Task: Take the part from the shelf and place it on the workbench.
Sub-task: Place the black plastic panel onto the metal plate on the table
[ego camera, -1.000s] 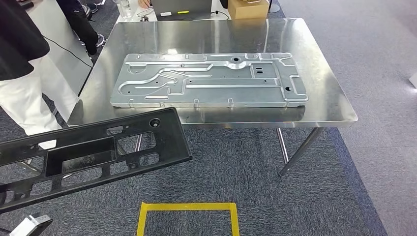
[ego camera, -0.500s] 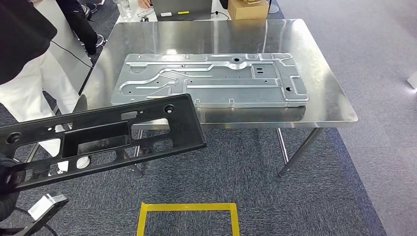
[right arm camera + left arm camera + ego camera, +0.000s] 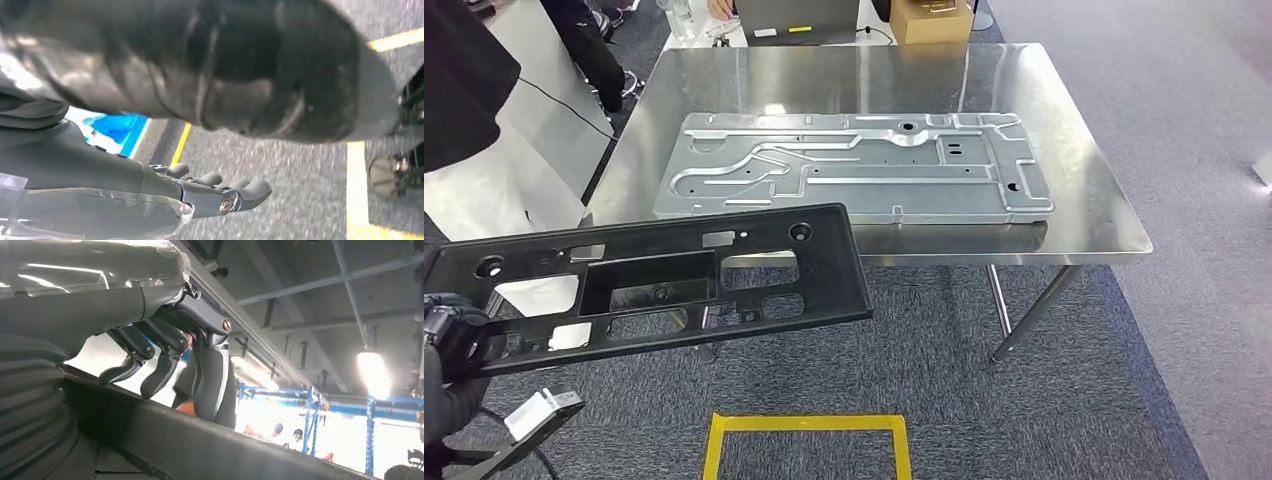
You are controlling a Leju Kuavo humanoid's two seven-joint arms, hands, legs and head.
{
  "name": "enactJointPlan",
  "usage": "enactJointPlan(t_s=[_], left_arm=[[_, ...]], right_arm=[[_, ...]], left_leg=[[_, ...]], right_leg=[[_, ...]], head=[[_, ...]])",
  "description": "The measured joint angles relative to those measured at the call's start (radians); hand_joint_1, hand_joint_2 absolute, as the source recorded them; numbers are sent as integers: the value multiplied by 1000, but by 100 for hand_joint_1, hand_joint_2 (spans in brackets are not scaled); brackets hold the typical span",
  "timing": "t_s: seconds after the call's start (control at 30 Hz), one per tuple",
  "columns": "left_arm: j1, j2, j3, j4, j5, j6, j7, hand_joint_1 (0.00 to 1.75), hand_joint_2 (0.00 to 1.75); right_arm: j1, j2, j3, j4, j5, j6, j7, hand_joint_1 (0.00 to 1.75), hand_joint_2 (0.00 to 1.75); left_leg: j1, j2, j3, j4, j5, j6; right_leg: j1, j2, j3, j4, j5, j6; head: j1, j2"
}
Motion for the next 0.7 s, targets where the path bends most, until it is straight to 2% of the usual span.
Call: enactJointPlan(t_s=[0.07, 0.1, 0.13, 0.17, 0.2, 0.23, 0.27, 0.3, 0.33, 0.4, 0.47, 0.5, 0.57, 0.6, 0.63, 0.67, 0.7], left_arm=[[-4, 0, -7, 0, 3, -7, 0, 175, 175], [-4, 0, -11, 0, 4, -11, 0, 175, 175], [-5, 0, -14, 1, 4, -14, -1, 175, 175], [-6, 0, -18, 1, 4, -17, -1, 175, 175], [-8, 0, -23, 2, 4, -20, -2, 175, 175], [-11, 0, -26, 2, 4, -23, -2, 175, 175], [-15, 0, -30, 2, 5, -25, -3, 175, 175], [-19, 1, -32, 2, 6, -28, -3, 175, 175], [-22, 2, -35, 1, 7, -31, -3, 175, 175], [-28, 4, -41, 1, 9, -36, -4, 175, 175], [-34, 5, -48, 1, 10, -39, -4, 175, 175], [-38, 7, -51, 1, 10, -39, -4, 175, 175], [-43, 8, -54, 2, 11, -41, -4, 175, 175], [-44, 8, -55, 2, 11, -41, -4, 175, 175], [-44, 8, -56, 3, 11, -42, -4, 175, 175], [-44, 8, -57, 3, 11, -43, -4, 175, 175], [-44, 9, -58, 3, 11, -43, -4, 175, 175]], right_arm=[[-1, -3, 2, 0, 0, 0, 0, 0, 0], [-2, -5, 3, 0, -1, 0, 0, 0, 0], [-2, -7, 4, 0, -1, 0, 0, 0, 0], [-2, -8, 5, 0, -2, 1, 0, 0, 0], [-3, -9, 6, 0, -2, 2, 0, 0, 0], [-3, -9, 6, 0, -2, 3, 0, 0, 0], [-4, -9, 7, 0, -3, 5, 0, 0, 0], [-6, -9, 8, 0, -3, 6, 0, 0, 0], [-6, -8, 10, 0, -3, 7, 0, 0, 0], [-7, -9, 13, 0, -3, 10, 0, 0, 0], [-7, -11, 14, 0, -3, 11, 0, 0, 0], [-7, -11, 14, 0, -3, 11, 0, 0, 0], [-7, -11, 15, 0, -3, 12, 0, 0, 0], [-7, -11, 15, 0, -3, 12, 0, 0, 0], [-7, -11, 15, 0, -3, 12, 0, 0, 0], [-7, -11, 15, 0, -3, 12, 0, 0, 0], [-7, -11, 15, 0, -3, 12, 0, 0, 0]], left_leg=[[3, 0, 0, -2, 0, -1], [5, 0, 0, 1, -4, -5], [9, 0, 0, 6, -9, -13], [15, -1, 0, 14, -16, -22], [22, -3, 0, 27, -26, -34], [25, -4, -3, 42, -37, -47], [26, -6, -7, 56, -48, -59], [26, -8, -11, 66, -56, -68], [25, -10, -13, 70, -59, -74], [28, -12, -12, 70, -61, -81], [30, -2, -30, 109, -86, -84], [29, 5, -56, 161, -113, -84], [24, 13, -133, 304, -173, -81], [21, 13, -167, 360, -186, -77], [18, 13, -185, 381, -178, -71], [14, 13, -184, 363, -150, -61], [7, 13, -166, 308, -107, -49]], right_leg=[[-8, 0, -63, 115, -50, 7], [-14, 0, -82, 148, -54, 13], [-20, 0, -85, 145, -37, 20], [-27, -1, -69, 107, -4, 28], [-34, 0, -43, 47, 29, 38], [-36, 5, -20, -4, 52, 44], [-37, 9, -5, -35, 61, 42], [-36, 13, -2, -45, 57, 36], [-32, 16, -6, -37, 52, 24], [-31, 13, -10, -32, 49, 4], [-30, 9, -10, -32, 48, -9], [-28, 6, -10, -33, 47, -14], [-21, 1, -9, -33, 44, -20], [-16, -1, -8, -33, 42, -23], [-11, -2, -5, -33, 40, -26], [-6, -3, 0, -33, 37, -29], [-2, -3, 7, -33, 33, -31]], head=[[0, 0], [0, 0], [0, 0], [0, 0], [0, 0], [0, 0], [0, 0], [0, 0], [-1, 0], [-1, 0], [-1, 0], [-1, 0], [-1, 0], [-1, 0], [-1, 0], [-1, 0], [-1, 0]])
